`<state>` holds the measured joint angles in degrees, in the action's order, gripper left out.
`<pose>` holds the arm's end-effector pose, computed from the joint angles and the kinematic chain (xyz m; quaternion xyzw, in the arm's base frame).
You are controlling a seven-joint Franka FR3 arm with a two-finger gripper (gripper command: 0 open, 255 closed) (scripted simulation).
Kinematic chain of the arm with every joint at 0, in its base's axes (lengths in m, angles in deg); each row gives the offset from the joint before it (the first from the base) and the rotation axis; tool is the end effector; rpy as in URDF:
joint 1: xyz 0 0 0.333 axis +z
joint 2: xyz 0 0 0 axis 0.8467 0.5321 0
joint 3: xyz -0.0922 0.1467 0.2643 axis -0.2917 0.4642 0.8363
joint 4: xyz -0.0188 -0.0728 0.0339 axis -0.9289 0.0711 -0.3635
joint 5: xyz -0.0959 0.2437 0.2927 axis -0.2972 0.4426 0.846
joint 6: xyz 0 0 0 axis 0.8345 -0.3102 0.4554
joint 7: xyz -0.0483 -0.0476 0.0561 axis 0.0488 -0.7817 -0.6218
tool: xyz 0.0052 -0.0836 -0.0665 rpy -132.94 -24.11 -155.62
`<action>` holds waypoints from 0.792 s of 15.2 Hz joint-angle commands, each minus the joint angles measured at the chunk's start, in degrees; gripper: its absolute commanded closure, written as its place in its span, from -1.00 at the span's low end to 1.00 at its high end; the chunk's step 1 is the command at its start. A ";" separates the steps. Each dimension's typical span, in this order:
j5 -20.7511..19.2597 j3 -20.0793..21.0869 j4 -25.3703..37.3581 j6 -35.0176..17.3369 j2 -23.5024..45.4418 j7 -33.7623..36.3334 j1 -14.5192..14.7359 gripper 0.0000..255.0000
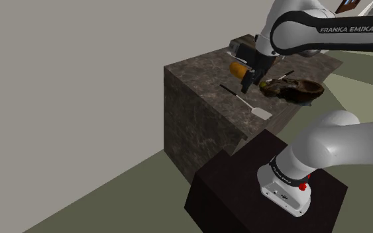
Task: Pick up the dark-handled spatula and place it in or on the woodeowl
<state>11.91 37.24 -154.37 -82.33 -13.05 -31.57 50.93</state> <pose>0.3006 -0.0637 0.4538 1.0000 -0.0005 0.0026 0.0045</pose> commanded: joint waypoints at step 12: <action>-1.95 -4.54 -8.05 -21.57 10.06 -1.12 -2.90 -1.00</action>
<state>10.07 32.89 -162.01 -102.97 -3.46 -32.54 48.13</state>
